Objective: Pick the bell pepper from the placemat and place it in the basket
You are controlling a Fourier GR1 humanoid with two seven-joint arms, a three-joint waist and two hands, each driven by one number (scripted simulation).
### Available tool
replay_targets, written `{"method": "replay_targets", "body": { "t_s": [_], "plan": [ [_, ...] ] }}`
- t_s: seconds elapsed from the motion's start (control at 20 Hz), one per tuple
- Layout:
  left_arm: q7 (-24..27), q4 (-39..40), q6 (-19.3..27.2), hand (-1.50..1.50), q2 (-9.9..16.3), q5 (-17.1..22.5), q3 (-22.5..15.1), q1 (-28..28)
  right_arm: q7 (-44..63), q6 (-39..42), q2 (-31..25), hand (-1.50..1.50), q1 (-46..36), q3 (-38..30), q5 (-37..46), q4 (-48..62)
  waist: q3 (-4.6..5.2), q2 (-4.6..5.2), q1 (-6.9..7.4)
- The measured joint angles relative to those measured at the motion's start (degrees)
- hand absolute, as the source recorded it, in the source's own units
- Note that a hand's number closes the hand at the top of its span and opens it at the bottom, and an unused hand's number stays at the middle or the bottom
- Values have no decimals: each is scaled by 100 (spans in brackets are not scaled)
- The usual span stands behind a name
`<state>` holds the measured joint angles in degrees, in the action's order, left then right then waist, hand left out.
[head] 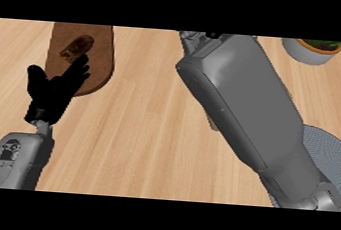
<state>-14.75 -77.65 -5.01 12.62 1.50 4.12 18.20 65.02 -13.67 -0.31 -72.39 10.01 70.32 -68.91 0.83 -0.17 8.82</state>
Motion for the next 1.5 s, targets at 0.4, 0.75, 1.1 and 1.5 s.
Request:
{"method": "replay_targets", "body": {
  "t_s": [0.4, 0.75, 1.1, 1.5],
  "plan": [
    [36, 38, 102, 0, 20, -35, 82, -5, 525, 340, -18, 150, -1325, -353, 768, 1331, -22, 36, -177],
    [101, 43, 82, 0, 107, 43, 236, -100, 608, 446, -27, 150, -1897, -810, 1150, 2173, -45, 46, -361],
    [184, 103, 100, 0, 154, 62, 347, -188, 594, 365, -32, 150, -1865, -846, 1151, 2493, -62, 38, -528],
    [167, -99, 135, 0, 160, 70, 390, -436, 543, 6, -55, -150, -1311, -867, 1313, 2309, -74, 8, -681]
  ]
}}
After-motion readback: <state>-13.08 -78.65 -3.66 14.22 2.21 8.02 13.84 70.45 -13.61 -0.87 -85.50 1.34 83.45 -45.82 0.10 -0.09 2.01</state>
